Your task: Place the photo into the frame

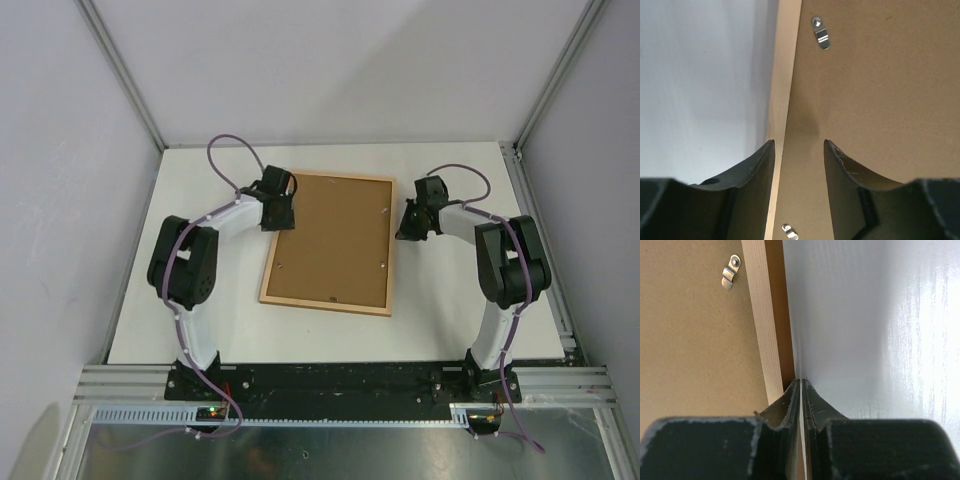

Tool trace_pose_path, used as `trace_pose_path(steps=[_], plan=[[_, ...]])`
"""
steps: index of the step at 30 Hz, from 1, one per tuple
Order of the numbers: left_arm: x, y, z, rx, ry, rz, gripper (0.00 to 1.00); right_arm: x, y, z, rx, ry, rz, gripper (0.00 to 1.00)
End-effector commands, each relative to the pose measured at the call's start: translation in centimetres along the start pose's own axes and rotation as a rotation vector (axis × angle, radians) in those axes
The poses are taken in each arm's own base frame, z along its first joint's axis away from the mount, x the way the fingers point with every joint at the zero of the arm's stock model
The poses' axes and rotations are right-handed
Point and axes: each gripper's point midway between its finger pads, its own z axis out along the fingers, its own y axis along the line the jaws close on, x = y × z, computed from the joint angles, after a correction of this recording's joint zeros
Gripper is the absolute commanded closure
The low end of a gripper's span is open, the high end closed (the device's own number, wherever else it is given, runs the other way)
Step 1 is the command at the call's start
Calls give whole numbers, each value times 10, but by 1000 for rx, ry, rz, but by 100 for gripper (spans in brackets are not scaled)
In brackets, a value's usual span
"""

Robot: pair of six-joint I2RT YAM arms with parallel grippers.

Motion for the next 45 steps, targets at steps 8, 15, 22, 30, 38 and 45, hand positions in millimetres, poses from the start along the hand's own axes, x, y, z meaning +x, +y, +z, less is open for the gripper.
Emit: trace_pose_path(steps=[8,15,22,30,38,45], plan=[[-15,9,20,-24,-15,-18,59,20,9,-6,-10,56,-58,90],[-9,17,26,-64,-5,-16,53,24,14,-5,-15,61,-77,87],[-24,33,14,-114,-57,-44,42,22,14,-7,-15,57,-87,84],[-39,43,10,-131,-92,-56,45,21,15,-9,-25,53,-96,83],[-28,36,29,-92,-36,-25,48,20,20,-12,-42,49,-110,79],[-8,33,37,-71,17,-24,59,23,24,-10,-55,55,-126,73]])
